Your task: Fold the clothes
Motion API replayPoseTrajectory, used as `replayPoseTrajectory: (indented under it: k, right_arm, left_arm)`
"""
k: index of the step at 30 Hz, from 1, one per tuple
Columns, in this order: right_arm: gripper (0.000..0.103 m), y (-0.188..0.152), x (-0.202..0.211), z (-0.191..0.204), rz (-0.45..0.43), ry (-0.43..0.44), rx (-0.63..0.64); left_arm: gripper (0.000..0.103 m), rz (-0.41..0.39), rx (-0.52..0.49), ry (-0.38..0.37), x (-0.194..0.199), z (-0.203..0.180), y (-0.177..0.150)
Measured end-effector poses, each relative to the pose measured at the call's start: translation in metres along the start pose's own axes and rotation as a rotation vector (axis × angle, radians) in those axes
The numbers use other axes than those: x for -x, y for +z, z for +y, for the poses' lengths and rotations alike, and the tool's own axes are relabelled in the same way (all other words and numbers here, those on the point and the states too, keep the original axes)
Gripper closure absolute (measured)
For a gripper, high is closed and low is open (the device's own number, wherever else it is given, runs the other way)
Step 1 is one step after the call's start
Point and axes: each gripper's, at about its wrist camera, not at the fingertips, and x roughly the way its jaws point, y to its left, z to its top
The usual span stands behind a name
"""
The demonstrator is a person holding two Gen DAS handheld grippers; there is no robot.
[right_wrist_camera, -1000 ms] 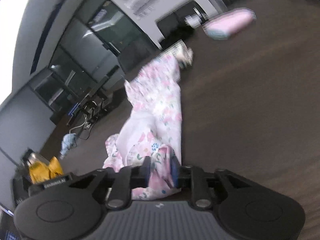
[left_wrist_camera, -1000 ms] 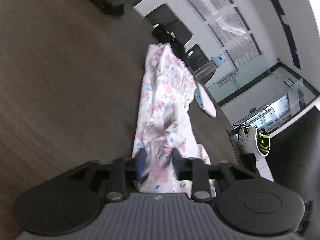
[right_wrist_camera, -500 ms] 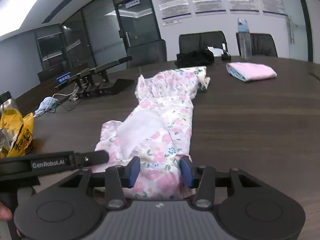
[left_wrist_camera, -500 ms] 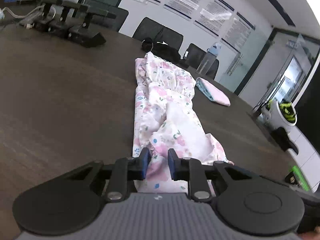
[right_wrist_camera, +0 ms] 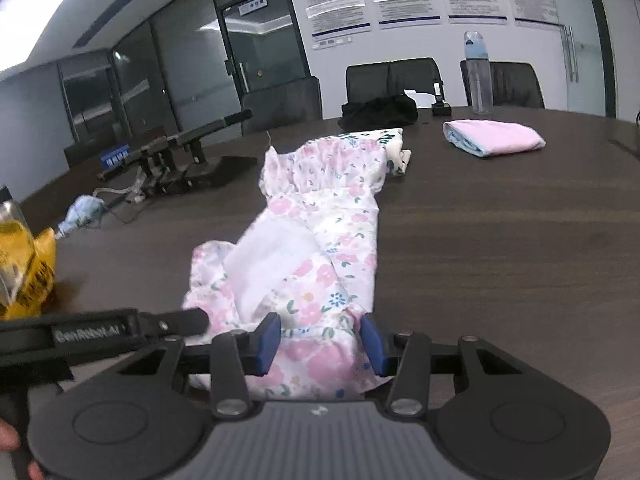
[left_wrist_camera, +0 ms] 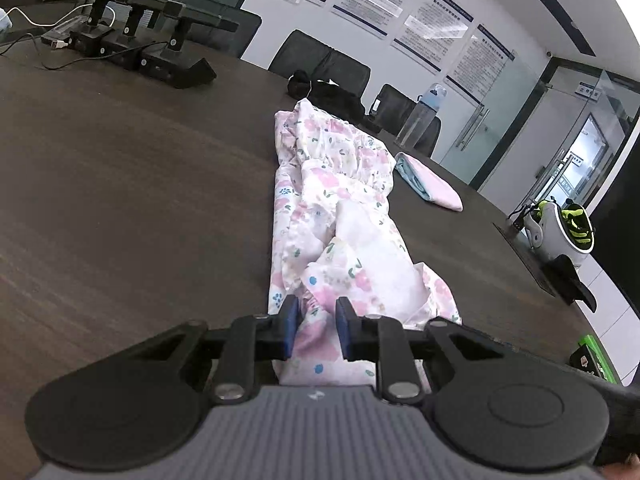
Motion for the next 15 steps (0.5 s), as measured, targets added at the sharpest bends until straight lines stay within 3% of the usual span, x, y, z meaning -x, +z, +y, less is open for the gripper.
replayPoseTrajectory:
  k: [1, 4, 7, 9, 12, 15]
  right_arm:
    - [0.080, 0.001, 0.000, -0.003, -0.003, 0.012, -0.016]
    - [0.097, 0.002, -0.001, -0.016, -0.002, 0.076, -0.083]
    - [0.098, 0.001, -0.007, -0.048, 0.036, 0.263, -0.334]
    - [0.098, -0.004, -0.015, -0.072, 0.061, 0.315, -0.501]
    - [0.093, -0.008, -0.022, -0.082, 0.087, 0.261, -0.549]
    - [0.085, -0.005, -0.017, -0.068, 0.071, 0.202, -0.446]
  left_arm:
    - [0.082, 0.000, 0.002, -0.001, 0.000, 0.000, 0.000]
    - [0.082, 0.000, 0.018, -0.006, 0.000, 0.003, 0.001]
    - [0.083, 0.000, 0.072, -0.028, 0.001, 0.010, 0.002]
    - [0.088, 0.012, 0.120, -0.062, 0.000, 0.016, 0.004]
    - [0.092, 0.038, 0.177, -0.097, -0.004, 0.024, 0.006]
    - [0.092, 0.044, 0.194, -0.105, -0.005, 0.027, 0.007]
